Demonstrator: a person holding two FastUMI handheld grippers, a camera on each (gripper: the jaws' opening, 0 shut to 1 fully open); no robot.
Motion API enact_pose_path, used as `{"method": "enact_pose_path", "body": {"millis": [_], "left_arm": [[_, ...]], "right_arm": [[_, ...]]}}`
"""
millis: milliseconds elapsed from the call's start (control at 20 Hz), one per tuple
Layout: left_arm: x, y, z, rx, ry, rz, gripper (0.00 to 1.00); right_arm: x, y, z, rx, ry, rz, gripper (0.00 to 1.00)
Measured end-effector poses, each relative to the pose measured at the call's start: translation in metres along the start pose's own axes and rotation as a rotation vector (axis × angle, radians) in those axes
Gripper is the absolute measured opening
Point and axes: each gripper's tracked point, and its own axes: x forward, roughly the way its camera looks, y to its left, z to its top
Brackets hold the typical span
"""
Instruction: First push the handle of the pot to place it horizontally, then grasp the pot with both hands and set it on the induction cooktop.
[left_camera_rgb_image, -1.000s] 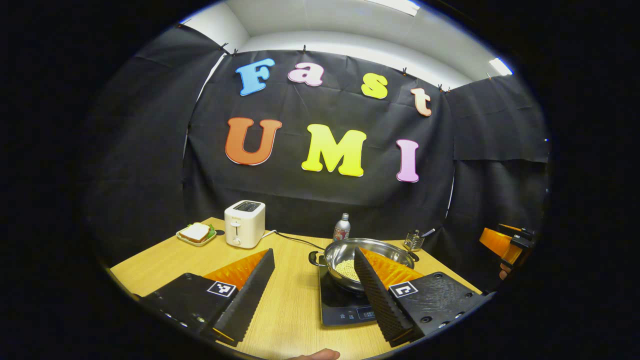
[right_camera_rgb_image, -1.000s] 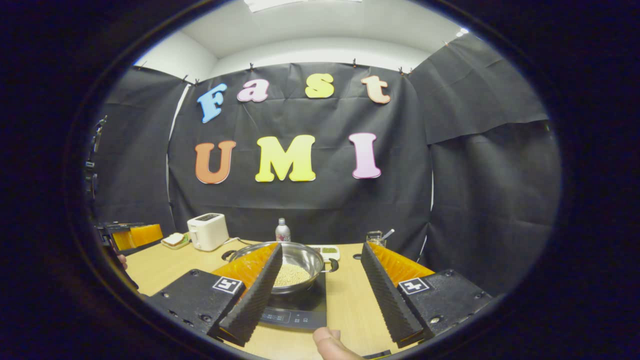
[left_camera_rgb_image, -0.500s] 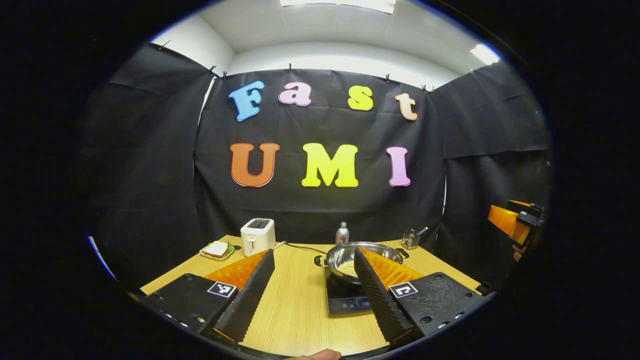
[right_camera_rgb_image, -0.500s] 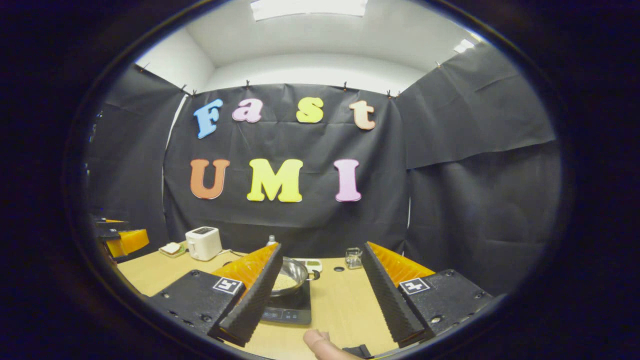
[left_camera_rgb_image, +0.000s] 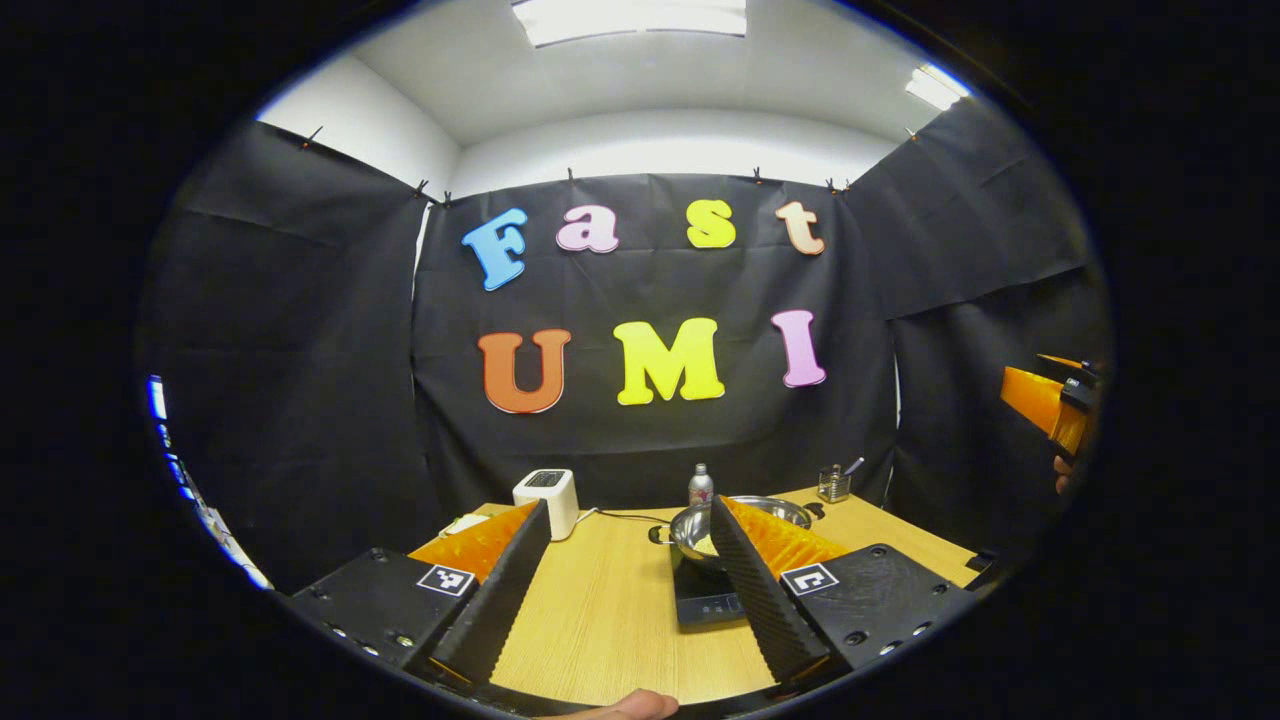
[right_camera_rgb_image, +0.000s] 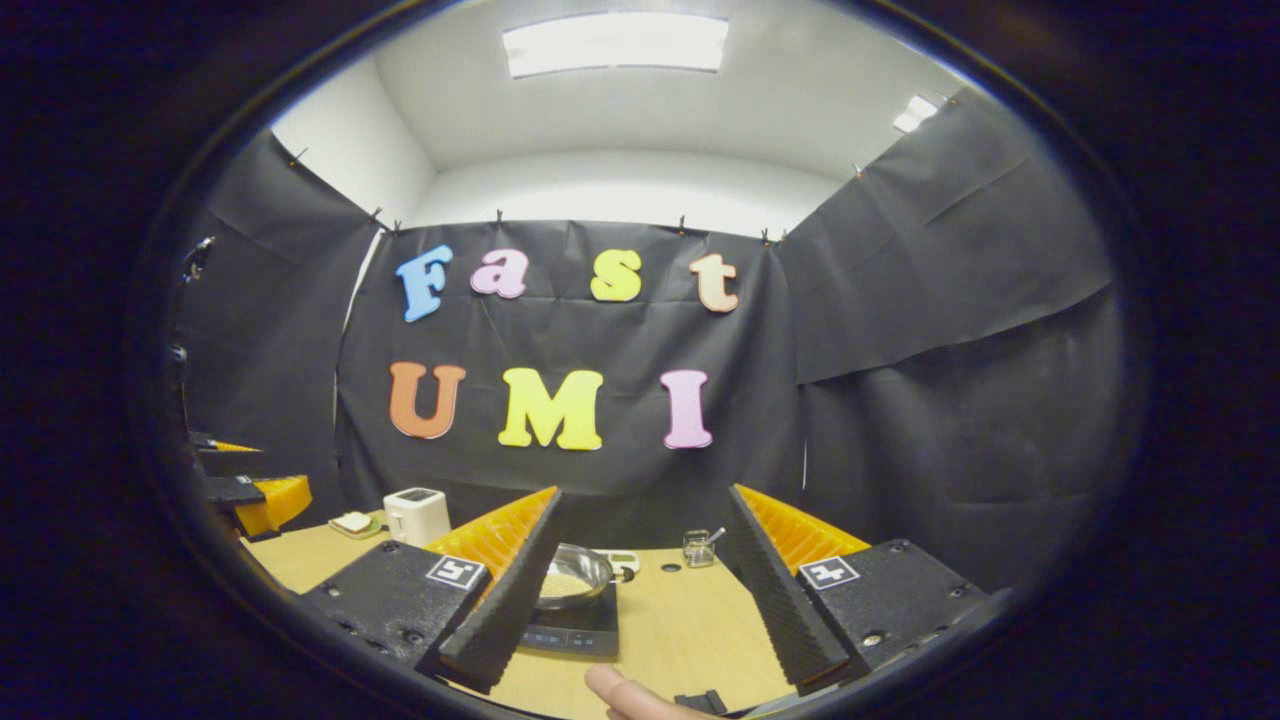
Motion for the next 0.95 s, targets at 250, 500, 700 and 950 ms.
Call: {"method": "enact_pose_path", "body": {"millis": [250, 500, 700, 950], "left_arm": [[-0.004, 0.008, 0.000, -0.035, -0.014, -0.001, 0.95], [0.000, 0.017, -0.017, -0.039, 0.032, 0.005, 0.95], [0.002, 0.024, -0.024, -0.036, 0.046, 0.020, 0.95], [-0.002, 0.030, -0.020, 0.000, 0.027, 0.045, 0.95]], "right_arm": [[-0.003, 0.004, -0.016, -0.026, 0.040, 0.017, 0.99], [0.005, 0.007, -0.025, -0.021, 0.063, 0.019, 0.99], [0.014, 0.004, -0.035, -0.003, 0.083, 0.013, 0.98], [0.017, 0.007, -0.049, -0.006, 0.129, 0.026, 0.99]]}}
